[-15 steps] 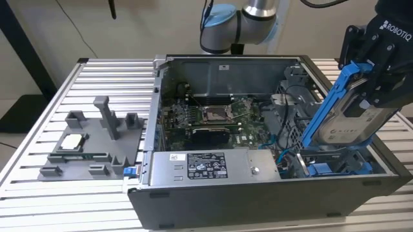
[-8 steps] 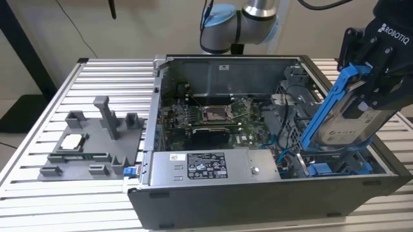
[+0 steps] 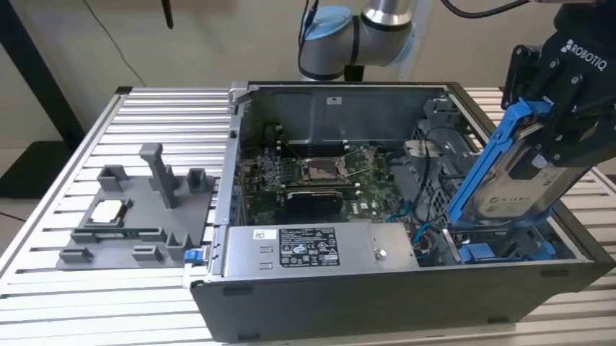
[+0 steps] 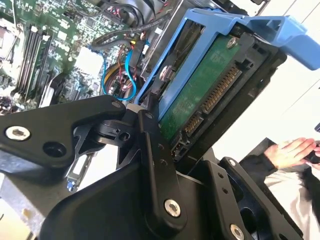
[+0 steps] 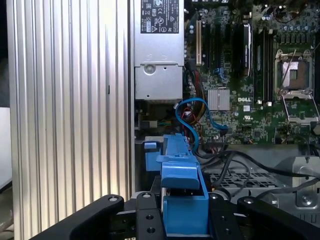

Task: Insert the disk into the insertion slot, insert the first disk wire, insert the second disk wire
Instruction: 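Insert the disk into the insertion slot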

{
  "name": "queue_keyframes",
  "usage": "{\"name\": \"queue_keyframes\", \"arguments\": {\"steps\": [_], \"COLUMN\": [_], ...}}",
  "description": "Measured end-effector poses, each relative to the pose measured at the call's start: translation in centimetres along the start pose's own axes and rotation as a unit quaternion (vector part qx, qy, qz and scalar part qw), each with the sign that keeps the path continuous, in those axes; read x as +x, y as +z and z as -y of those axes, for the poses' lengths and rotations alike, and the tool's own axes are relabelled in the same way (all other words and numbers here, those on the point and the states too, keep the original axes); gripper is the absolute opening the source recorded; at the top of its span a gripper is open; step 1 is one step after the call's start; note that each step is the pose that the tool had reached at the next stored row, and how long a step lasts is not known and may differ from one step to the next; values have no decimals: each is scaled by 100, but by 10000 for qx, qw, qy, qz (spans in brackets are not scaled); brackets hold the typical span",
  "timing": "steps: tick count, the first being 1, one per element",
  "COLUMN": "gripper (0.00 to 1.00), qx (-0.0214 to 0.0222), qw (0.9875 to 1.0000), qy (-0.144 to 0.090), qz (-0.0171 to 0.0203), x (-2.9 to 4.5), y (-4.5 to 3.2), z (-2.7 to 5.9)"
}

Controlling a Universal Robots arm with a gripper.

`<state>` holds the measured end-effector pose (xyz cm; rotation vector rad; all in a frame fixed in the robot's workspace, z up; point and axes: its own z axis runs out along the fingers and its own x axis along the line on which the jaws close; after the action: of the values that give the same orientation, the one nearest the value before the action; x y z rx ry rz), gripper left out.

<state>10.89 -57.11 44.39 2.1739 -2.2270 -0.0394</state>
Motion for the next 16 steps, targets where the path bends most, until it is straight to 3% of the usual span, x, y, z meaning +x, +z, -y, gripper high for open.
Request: {"name": "queue_keyframes", "arguments": {"steps": [10,16], "gripper": [33,33], "qx": [0,0], "qw": [10000,10000], "qy": [4,4], "qz": [1,0], "x": [0,0], "y": [28,86], "z": [1,4]}}
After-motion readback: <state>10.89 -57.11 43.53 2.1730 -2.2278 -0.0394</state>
